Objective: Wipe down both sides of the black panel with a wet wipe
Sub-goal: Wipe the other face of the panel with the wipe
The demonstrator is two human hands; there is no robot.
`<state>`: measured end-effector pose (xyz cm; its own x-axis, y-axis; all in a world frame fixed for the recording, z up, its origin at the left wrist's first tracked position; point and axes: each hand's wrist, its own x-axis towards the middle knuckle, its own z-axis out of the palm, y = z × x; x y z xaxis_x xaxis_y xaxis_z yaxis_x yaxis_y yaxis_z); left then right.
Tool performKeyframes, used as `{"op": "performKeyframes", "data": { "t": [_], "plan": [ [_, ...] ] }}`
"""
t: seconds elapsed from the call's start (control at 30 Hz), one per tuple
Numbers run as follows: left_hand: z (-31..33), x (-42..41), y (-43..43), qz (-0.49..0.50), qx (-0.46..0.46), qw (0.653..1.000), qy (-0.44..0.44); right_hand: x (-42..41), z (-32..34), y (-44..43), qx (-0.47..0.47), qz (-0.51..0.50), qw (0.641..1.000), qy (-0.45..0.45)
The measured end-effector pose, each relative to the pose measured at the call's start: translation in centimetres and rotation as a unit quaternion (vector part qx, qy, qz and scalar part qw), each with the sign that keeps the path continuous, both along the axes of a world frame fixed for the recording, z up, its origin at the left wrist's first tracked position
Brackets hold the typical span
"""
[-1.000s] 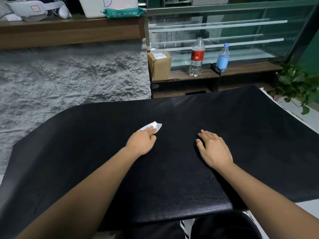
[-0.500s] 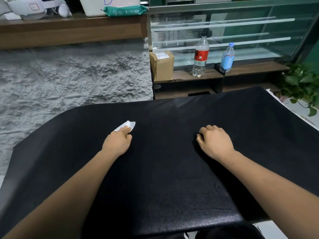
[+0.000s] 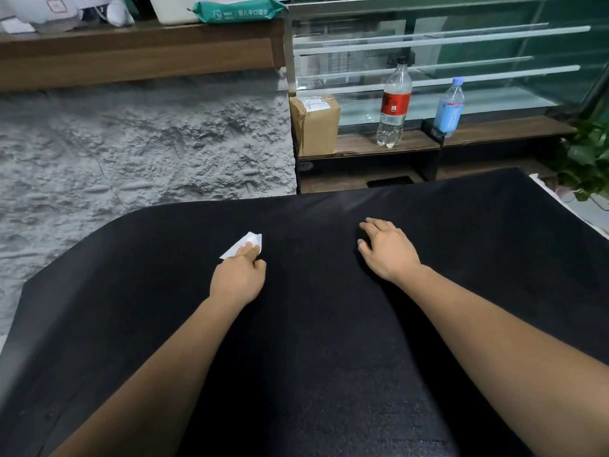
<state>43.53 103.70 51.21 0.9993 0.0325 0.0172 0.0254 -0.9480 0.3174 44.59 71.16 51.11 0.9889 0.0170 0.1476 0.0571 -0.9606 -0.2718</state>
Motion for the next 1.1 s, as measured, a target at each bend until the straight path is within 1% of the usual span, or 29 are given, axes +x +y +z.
{"op": "performKeyframes", "data": {
  "t": [0.13,0.43,0.63,0.93,1.1],
  "plan": [
    [-0.1,0.1,-2.8,-0.039,-0.003,0.999,0.005,0.7,-1.2,0.2,0.007,-0.008,1.0,0.018],
    [-0.8,-0.5,-11.0,-0.15,-0.004,0.989,-0.005,0.8,-2.3,-0.2,0.02,-0.022,1.0,0.008],
    [-0.9,-0.4,-12.0,-0.197,-0.007,0.98,-0.009,0.9,-2.6,-0.2,0.026,-0.024,0.999,-0.004],
    [-0.3,1.1,-8.3,-0.181,-0.031,0.983,0.003,0.8,-2.7,-0.3,0.023,-0.023,0.999,-0.008],
    [0.0,2.3,-5.2,-0.146,-0.024,0.989,0.008,0.8,-2.7,-0.3,0.022,-0.021,0.999,-0.01]
  ]
}}
